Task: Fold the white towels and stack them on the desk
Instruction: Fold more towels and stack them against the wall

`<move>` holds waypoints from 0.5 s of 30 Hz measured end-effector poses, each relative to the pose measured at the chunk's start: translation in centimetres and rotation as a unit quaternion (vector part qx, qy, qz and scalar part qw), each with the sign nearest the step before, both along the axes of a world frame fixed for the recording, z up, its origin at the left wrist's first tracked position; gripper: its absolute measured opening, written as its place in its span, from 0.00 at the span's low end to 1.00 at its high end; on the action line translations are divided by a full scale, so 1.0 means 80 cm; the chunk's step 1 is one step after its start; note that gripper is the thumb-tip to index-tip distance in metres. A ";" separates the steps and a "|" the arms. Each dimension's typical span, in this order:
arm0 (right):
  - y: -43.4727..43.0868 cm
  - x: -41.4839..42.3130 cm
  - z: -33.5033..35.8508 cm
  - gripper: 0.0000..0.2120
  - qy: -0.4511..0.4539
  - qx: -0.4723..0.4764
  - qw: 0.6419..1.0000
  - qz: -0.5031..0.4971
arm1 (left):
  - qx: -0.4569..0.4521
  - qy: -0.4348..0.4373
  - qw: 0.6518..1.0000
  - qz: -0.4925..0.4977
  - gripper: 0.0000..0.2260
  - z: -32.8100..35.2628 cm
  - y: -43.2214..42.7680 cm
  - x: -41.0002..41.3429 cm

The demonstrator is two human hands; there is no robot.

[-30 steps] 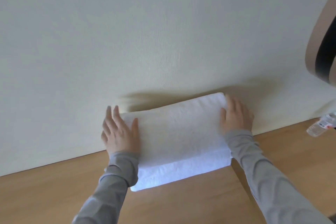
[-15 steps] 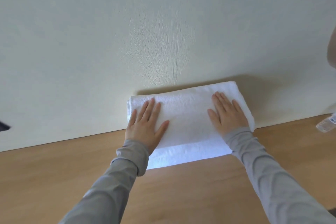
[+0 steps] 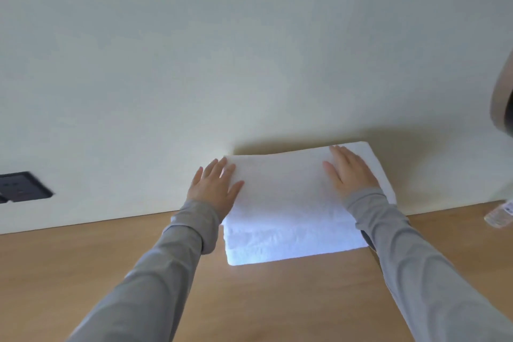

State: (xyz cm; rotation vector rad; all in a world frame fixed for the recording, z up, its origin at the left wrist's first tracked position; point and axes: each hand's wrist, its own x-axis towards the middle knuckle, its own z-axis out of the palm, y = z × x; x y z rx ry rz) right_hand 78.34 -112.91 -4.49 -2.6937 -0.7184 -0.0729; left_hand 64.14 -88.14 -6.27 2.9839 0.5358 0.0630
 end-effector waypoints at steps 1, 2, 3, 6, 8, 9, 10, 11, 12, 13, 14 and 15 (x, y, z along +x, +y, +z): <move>0.013 -0.007 0.013 0.24 -0.011 0.001 1.000 0.010 | 0.003 0.005 1.000 0.020 0.25 0.009 0.009 -0.009; 0.026 -0.015 0.025 0.24 -0.019 -0.001 1.000 0.022 | 0.008 0.011 0.999 0.033 0.25 0.017 0.018 -0.017; 0.043 -0.024 0.038 0.23 -0.026 -0.001 0.999 0.034 | 0.015 0.013 0.999 0.041 0.25 0.026 0.028 -0.027; 0.092 -0.053 0.069 0.23 -0.058 0.001 0.995 0.076 | 0.031 -0.004 0.998 0.059 0.25 0.056 0.055 -0.058; 0.127 -0.078 0.089 0.22 -0.089 0.002 0.990 0.105 | 0.041 -0.025 0.996 0.075 0.25 0.077 0.075 -0.086; 0.145 -0.091 0.100 0.22 -0.102 0.005 0.988 0.117 | 0.047 -0.033 0.995 0.082 0.25 0.088 0.086 -0.101; 0.161 -0.103 0.109 0.22 -0.113 0.007 0.986 0.126 | 0.052 -0.039 0.994 0.090 0.25 0.097 0.097 -0.115; 0.181 -0.119 0.121 0.22 -0.123 0.010 0.983 0.138 | 0.057 -0.046 0.992 0.100 0.25 0.108 0.111 -0.135; 0.200 -0.136 0.131 0.22 -0.130 0.013 0.980 0.152 | 0.061 -0.049 0.991 0.111 0.25 0.117 0.125 -0.155; 0.222 -0.156 0.142 0.22 -0.139 0.014 0.976 0.168 | 0.065 -0.054 0.989 0.122 0.25 0.127 0.141 -0.179; 0.243 -0.176 0.151 0.22 -0.150 0.016 0.972 0.181 | 0.068 -0.058 0.987 0.133 0.25 0.137 0.157 -0.203; 0.262 -0.194 0.160 0.22 -0.160 0.019 0.968 0.192 | 0.072 -0.060 0.985 0.144 0.25 0.145 0.171 -0.225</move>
